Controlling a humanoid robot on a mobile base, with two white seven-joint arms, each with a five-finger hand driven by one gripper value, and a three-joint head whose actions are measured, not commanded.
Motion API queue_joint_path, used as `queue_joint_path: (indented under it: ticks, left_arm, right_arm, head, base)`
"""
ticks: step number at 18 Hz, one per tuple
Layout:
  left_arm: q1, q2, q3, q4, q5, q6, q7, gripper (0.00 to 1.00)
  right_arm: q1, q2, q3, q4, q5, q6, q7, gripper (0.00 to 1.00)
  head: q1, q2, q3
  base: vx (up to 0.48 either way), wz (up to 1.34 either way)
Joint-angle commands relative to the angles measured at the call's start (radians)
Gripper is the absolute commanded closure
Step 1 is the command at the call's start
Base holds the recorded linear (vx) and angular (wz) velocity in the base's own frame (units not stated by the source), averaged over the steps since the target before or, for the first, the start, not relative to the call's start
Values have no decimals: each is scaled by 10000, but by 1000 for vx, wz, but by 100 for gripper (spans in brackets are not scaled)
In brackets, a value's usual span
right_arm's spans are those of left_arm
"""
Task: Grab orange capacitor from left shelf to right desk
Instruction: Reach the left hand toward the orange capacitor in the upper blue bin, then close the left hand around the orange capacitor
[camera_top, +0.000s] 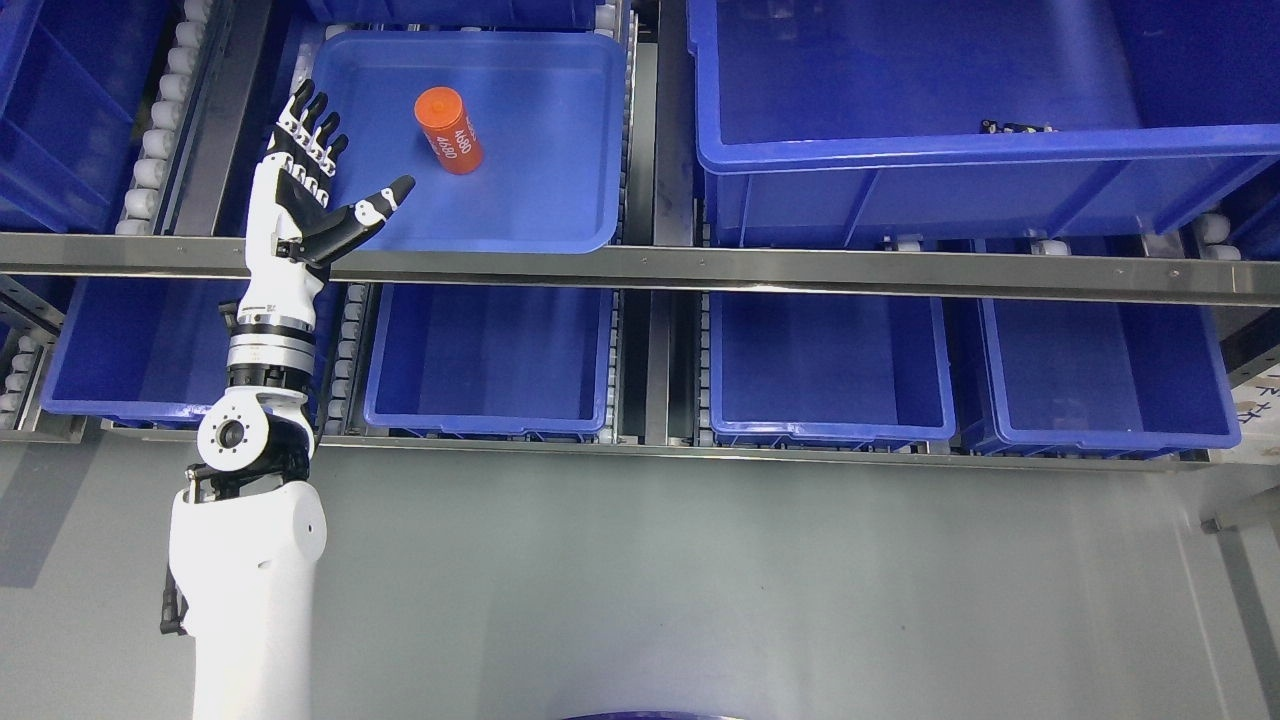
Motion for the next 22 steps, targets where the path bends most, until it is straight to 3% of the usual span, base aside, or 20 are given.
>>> queue_joint_path:
  ticks: [1,7,14,22]
  left_arm:
    - [45,64,108,-10,-3,-4,-50,0]
    - [-138,286,-29,188,-109,27,-112,0]
    - [-1563,1377,-350,2013,-463,564,-694,1]
    - [-3160,1316,-1518,4468,-463,610,-1032,1]
  right_arm:
    - [199,-175,-123,-175,31,40,-1,0]
    - [199,-175,-123,-175,31,24,-1,0]
    - [199,-175,-123,-175,31,24,-1,0]
    - [199,-175,-123,-175,31,24,-1,0]
  head:
    - [0,0,0]
    - [0,0,0]
    - [0,0,0]
    - [0,0,0]
  base:
    - [0,0]
    - [0,0]
    - [0,0]
    - [0,0]
